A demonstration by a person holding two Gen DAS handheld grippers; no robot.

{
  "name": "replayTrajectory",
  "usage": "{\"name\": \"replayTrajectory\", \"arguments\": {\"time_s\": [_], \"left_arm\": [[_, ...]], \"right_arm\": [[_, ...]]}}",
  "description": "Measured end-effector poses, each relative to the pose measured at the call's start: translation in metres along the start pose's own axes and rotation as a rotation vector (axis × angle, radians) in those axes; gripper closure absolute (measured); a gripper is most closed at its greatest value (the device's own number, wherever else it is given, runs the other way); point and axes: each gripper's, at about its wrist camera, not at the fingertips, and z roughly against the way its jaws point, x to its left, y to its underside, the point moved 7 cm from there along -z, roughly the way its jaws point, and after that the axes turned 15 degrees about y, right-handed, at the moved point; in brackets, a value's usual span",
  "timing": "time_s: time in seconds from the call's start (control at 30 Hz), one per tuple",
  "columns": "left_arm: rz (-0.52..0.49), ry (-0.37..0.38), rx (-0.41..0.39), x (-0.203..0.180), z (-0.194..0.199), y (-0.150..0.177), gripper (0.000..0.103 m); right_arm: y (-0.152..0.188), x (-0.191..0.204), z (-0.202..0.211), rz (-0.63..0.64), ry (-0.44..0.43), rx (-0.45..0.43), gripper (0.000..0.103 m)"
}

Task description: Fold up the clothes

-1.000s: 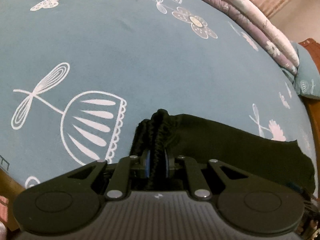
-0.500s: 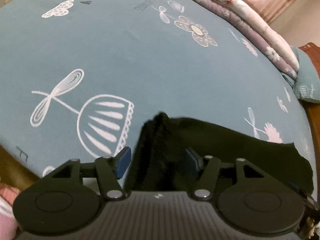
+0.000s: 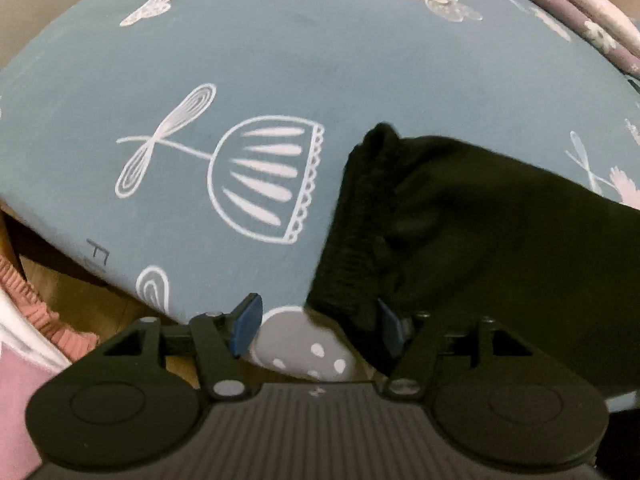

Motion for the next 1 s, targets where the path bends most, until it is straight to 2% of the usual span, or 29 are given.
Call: {"name": "replayTrajectory", "arguments": {"time_s": [0.17, 0.23, 0.33, 0.43, 0.67, 0.73, 0.83, 0.9, 0.93, 1.0], "left_arm": [[-0.053, -0.057, -0.049, -0.017, 0.024, -0.01, 0.042], [-0.117, -0.046, -0.087, -0.037, 0.037, -0.016, 0.042], [-0.209, 0.109, -0.119, -0.077, 0.041, -0.021, 0.037], [-0.263, 0.26, -0.114, -0.112, 0.022, -0.023, 0.037], [-0.408, 0.378, -0.1, -0.176, -0.043, -0.039, 0.037], [-0.385, 0.356, -0.078, -0.177, -0.061, -0.044, 0.037], [-0.328, 0.234, -0.09, -0.149, -0.079, -0.051, 0.041], [-0.268, 0.283, -0.118, -0.133, -0.076, -0.054, 0.037], [-0.236, 0.295, -0.122, -0.128, -0.072, -0.056, 0.039], [-0.206, 0.281, -0.145, -0.127, -0.063, -0.059, 0.041]], "right_arm": [[0.0, -0.006, 0.002, -0.02, -0.001, 0.0, 0.019], [0.0, -0.005, 0.003, -0.018, -0.006, -0.003, 0.019], [0.002, -0.001, 0.002, -0.007, -0.02, -0.003, 0.019], [0.005, 0.004, 0.0, 0.01, -0.033, 0.004, 0.019], [0.009, 0.008, -0.001, 0.048, -0.021, 0.004, 0.019], [0.01, 0.005, -0.002, 0.045, -0.016, 0.005, 0.019], [0.01, 0.002, -0.004, 0.04, -0.011, 0.006, 0.019], [0.011, -0.002, -0.005, 0.033, -0.018, 0.004, 0.019], [0.011, -0.003, -0.006, 0.028, -0.022, 0.003, 0.019], [0.01, -0.005, -0.006, 0.014, -0.031, -0.001, 0.019]]}}
